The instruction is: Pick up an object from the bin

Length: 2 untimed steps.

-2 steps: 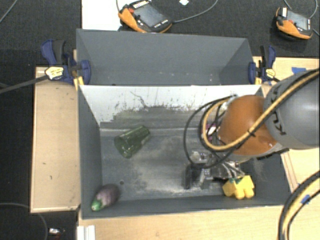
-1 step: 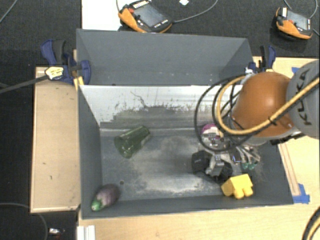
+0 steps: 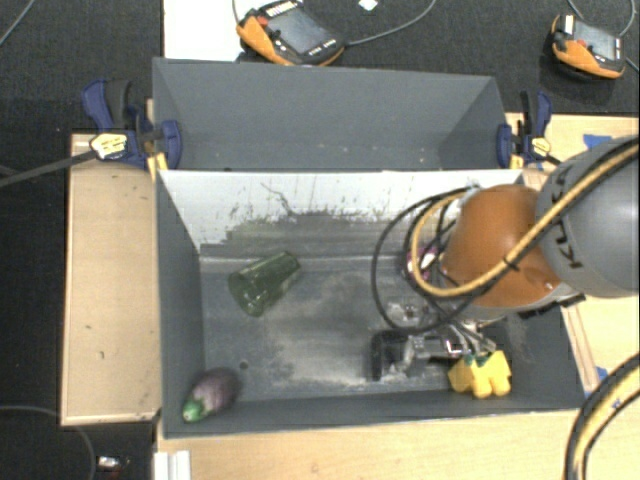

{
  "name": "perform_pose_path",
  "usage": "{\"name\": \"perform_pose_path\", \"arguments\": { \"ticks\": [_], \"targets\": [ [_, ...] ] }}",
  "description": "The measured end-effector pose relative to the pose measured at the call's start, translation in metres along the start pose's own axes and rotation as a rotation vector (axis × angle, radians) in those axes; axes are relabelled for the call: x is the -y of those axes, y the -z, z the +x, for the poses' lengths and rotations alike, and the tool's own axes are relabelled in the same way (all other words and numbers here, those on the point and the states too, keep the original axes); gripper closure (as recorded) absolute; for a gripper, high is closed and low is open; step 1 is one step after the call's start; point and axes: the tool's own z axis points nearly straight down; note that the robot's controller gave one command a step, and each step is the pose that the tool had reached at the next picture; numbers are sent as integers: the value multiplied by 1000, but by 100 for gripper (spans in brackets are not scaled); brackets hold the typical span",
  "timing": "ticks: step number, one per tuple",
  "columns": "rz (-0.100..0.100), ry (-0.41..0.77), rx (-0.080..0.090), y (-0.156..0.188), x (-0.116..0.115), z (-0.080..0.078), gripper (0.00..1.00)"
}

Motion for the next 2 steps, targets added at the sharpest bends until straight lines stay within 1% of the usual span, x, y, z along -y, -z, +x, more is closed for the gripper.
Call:
{"name": "perform_pose_path", "arguments": {
  "ticks": [1, 2],
  "targets": [
    [0, 3, -7, 24, 2, 0, 100],
    [2, 58, 8, 50, 4, -2, 100]
  ]
}}
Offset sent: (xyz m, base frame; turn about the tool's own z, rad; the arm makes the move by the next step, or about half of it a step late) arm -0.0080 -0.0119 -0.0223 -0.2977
